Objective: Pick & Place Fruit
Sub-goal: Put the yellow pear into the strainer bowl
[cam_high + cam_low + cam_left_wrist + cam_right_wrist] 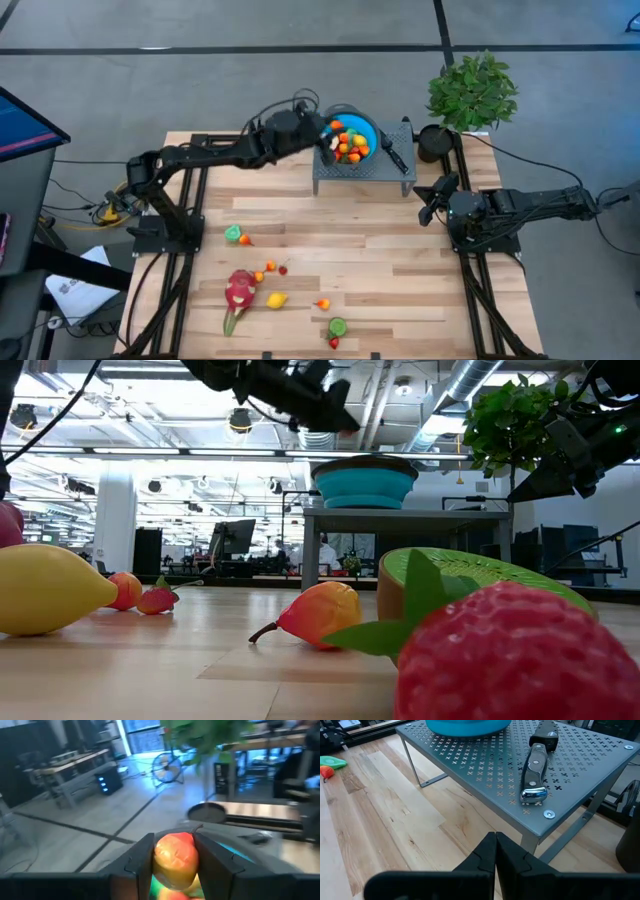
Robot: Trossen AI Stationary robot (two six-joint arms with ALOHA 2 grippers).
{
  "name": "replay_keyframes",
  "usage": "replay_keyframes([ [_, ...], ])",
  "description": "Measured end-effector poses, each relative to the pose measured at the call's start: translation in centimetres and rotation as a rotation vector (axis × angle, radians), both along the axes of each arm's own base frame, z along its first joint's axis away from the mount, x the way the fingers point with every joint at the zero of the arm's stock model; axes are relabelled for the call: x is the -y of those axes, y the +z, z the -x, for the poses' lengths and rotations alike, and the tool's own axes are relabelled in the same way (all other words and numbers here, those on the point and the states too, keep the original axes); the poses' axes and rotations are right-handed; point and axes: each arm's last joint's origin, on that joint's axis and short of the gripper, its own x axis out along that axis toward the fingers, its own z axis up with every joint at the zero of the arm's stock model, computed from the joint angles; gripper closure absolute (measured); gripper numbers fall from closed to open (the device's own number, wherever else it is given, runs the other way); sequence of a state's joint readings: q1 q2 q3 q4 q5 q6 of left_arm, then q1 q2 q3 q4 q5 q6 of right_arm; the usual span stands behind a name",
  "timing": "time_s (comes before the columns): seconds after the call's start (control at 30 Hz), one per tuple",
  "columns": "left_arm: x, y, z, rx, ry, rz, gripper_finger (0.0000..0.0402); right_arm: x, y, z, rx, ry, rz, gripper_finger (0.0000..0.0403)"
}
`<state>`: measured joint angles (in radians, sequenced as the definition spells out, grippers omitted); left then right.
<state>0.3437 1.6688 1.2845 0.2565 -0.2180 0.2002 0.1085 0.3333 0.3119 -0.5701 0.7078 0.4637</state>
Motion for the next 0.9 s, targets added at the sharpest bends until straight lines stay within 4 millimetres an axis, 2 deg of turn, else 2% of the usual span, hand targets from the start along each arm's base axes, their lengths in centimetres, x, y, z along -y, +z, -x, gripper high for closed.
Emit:
replay_keyframes([
  [0.23,-2.0,0.1,0.8,0.035,-0.007,0.047,0.0279,0.0,0.0,0.0,0.000,0.000,0.000,0.0403],
  [0.63,-2.0,0.4,0.7,0.074,-0.034,0.054,0.0276,0.0,0.0,0.0,-0.001,0.000,0.000,0.0403],
  [0.73,-2.0,0.4,0.7,0.083,-0.032,0.068,0.0262,0.0,0.0,0.0,-0.001,0.000,0.001,0.0403],
  [0.9,-2.0,0.4,0.7,0.085,-0.031,0.068,0.0217,0.0,0.0,0.0,-0.001,0.000,0.000,0.0403],
])
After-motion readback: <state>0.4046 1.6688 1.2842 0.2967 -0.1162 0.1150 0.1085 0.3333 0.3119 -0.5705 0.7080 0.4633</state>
